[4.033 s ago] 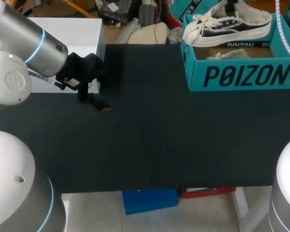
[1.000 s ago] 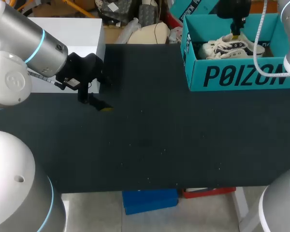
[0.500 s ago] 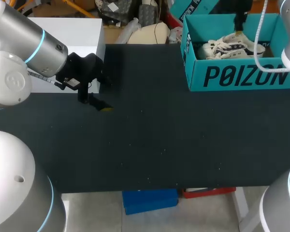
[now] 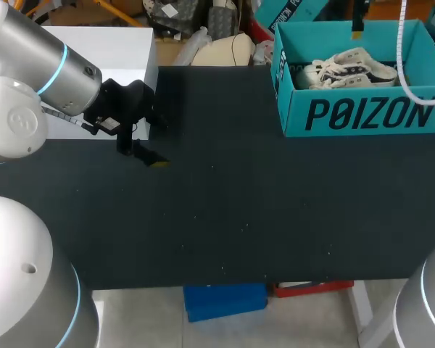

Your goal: Take the shoe out of the shoebox, open the shoe tongue, remove and reinsert the insole, then place the shoe into the shoebox

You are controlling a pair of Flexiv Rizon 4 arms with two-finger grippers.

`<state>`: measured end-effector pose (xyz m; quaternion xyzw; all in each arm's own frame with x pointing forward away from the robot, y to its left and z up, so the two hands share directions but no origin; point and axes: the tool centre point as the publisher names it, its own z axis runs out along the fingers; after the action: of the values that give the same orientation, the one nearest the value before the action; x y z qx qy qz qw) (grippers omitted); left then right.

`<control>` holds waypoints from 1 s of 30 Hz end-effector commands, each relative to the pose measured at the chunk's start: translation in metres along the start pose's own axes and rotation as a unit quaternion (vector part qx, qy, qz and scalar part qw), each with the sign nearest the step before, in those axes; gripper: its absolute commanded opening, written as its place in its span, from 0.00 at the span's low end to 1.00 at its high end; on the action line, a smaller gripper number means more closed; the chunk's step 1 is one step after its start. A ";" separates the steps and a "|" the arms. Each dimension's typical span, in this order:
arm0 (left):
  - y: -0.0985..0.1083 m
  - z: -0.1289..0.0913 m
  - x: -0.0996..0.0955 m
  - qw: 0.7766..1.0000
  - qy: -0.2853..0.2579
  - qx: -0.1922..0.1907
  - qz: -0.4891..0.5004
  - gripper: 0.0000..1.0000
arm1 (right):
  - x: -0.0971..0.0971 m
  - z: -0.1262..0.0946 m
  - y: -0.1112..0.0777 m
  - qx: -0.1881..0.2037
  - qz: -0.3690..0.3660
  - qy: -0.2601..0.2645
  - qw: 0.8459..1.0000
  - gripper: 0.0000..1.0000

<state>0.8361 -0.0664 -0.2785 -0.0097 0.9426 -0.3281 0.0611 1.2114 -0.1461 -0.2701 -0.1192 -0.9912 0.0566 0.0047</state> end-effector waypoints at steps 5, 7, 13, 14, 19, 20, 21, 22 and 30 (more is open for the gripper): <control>0.000 0.001 0.001 1.000 -0.002 -0.001 0.000 1.00 | 0.142 -0.054 0.014 -0.003 0.036 -0.101 0.994 0.31; 0.000 0.001 0.001 1.000 -0.002 -0.001 0.000 1.00 | 0.161 -0.058 0.019 -0.005 0.045 -0.113 0.993 0.31; 0.000 0.001 0.001 1.000 -0.002 -0.001 0.000 1.00 | 0.209 -0.065 0.040 -0.016 0.073 -0.125 0.989 0.33; 0.000 0.001 0.001 1.000 -0.002 -0.001 0.000 1.00 | 0.215 -0.065 0.044 -0.016 0.077 -0.128 0.989 0.32; 0.000 0.001 0.001 1.000 -0.002 -0.001 0.000 1.00 | 0.242 -0.063 0.059 -0.016 0.097 -0.152 0.983 0.32; 0.000 0.001 0.001 1.000 -0.002 -0.001 0.000 1.00 | 0.247 -0.062 0.061 -0.015 0.101 -0.158 0.982 0.33; 0.000 0.001 0.001 1.000 -0.002 -0.001 0.000 1.00 | 0.252 -0.062 0.063 -0.014 0.105 -0.160 0.982 0.33; 0.000 0.001 0.001 1.000 -0.002 -0.001 0.000 1.00 | 0.256 -0.061 0.066 -0.014 0.110 -0.162 0.981 0.34; 0.000 0.001 0.001 1.000 -0.002 -0.001 0.000 1.00 | 0.273 -0.054 0.073 -0.063 0.140 -0.133 0.979 1.00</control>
<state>0.8361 -0.0664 -0.2785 -0.0098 0.9426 -0.3281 0.0611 1.0005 -0.0085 -0.2231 -0.2507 -0.9666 -0.0087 0.0530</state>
